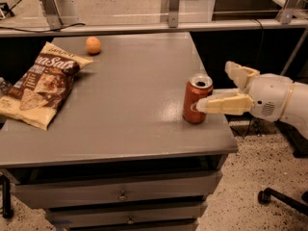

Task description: Knock coke can over

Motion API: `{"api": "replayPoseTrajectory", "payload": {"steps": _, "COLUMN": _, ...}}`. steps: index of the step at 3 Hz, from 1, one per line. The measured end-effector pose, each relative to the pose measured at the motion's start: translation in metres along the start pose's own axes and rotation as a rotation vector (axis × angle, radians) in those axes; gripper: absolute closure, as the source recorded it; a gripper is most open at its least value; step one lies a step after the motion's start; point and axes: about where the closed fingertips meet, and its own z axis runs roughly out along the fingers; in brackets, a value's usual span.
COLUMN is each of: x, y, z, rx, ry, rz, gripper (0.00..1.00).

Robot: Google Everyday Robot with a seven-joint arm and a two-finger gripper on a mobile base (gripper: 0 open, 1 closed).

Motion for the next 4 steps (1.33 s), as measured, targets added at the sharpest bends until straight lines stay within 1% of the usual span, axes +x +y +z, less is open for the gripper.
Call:
{"api": "replayPoseTrajectory", "payload": {"steps": 1, "x": 0.014, "y": 0.034, "z": 0.024, "rx": -0.055, "ry": -0.032, "rz": 0.071, "gripper": 0.00}}
{"api": "replayPoseTrajectory", "payload": {"steps": 2, "x": 0.025, "y": 0.059, "z": 0.043, "rx": -0.101, "ry": -0.040, "rz": 0.110, "gripper": 0.00}}
{"api": "replayPoseTrajectory", "payload": {"steps": 3, "x": 0.025, "y": 0.062, "z": 0.061, "rx": -0.114, "ry": -0.037, "rz": 0.106, "gripper": 0.00}}
{"api": "replayPoseTrajectory", "payload": {"steps": 4, "x": 0.021, "y": 0.051, "z": 0.083, "rx": -0.103, "ry": 0.025, "rz": 0.060, "gripper": 0.00}}
